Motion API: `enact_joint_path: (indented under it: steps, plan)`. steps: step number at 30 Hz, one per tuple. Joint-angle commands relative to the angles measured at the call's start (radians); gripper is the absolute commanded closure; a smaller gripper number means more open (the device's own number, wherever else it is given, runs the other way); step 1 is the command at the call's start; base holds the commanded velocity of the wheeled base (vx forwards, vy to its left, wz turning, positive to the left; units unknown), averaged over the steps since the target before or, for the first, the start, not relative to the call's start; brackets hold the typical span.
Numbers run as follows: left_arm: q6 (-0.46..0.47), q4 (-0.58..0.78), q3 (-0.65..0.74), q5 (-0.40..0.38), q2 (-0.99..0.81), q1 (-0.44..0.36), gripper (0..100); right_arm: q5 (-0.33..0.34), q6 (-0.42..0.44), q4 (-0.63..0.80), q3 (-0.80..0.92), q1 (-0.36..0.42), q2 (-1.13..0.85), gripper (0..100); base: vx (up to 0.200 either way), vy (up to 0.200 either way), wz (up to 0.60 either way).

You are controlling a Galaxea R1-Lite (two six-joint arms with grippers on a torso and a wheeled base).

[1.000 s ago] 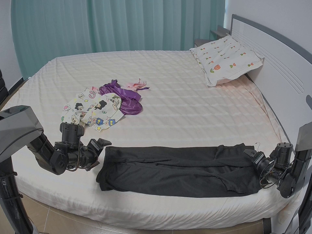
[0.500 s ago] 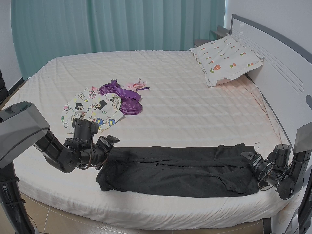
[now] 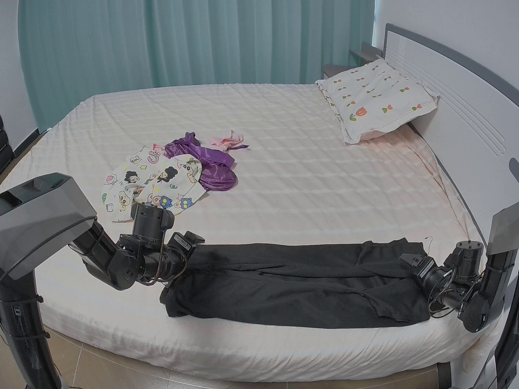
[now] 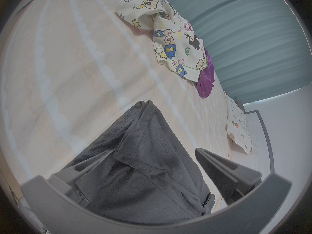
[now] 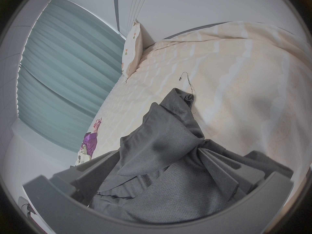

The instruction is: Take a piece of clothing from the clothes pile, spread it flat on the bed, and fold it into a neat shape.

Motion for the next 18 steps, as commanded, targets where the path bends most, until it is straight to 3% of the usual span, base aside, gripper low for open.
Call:
enact_joint_path:
  steps: [1,7,18]
  plan:
    - [0.001,0.005,0.01,0.028,-0.092,0.01,0,0.0,0.0,-0.002,0.0,0.0,0.002,0,0.0,0.0,0.0]
    - [0.007,0.001,0.024,0.089,-0.126,-0.015,0,0.0,0.0,-0.002,-0.001,0.0,0.002,0,0.0,0.0,0.0]
    - [0.001,-0.005,0.001,0.093,-0.026,-0.087,0,0.0,0.0,0.0,-0.001,0.006,0.003,0,0.0,0.0,0.0]
